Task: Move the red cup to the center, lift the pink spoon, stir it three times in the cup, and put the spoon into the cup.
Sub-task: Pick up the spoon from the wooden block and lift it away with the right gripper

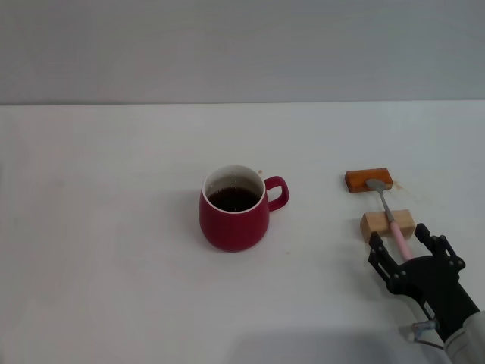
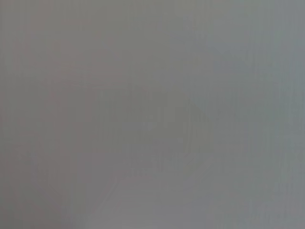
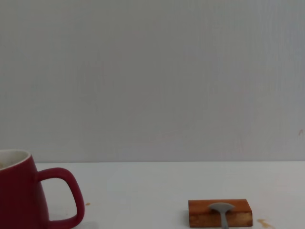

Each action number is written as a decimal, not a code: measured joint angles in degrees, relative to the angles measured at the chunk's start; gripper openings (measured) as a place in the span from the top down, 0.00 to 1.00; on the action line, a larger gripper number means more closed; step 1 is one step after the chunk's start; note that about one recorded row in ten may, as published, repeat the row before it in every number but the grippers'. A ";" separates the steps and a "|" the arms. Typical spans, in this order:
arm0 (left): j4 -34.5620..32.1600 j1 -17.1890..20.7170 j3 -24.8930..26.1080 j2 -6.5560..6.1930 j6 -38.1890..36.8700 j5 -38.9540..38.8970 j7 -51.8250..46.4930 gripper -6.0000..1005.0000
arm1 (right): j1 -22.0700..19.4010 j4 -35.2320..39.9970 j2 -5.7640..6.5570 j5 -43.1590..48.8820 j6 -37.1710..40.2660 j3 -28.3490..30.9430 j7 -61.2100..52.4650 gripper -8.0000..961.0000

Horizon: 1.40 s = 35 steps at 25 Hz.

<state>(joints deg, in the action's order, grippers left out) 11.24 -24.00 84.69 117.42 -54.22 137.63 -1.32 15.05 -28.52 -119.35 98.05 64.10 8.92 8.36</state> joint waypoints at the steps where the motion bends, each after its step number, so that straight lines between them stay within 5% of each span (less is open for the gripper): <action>1: 0.00 0.00 0.02 0.00 0.00 0.00 0.00 0.16 | 0.04 -0.03 0.00 0.00 -0.07 0.01 0.00 0.27; 35: 0.01 1.25 -0.08 0.08 -1.35 0.00 0.00 0.16 | -0.91 -1.39 -0.15 -0.10 0.23 0.90 0.24 0.54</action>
<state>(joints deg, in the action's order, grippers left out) 11.25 -22.75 84.61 117.50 -55.57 137.63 -1.32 14.15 -29.91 -119.49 97.96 64.33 9.82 8.60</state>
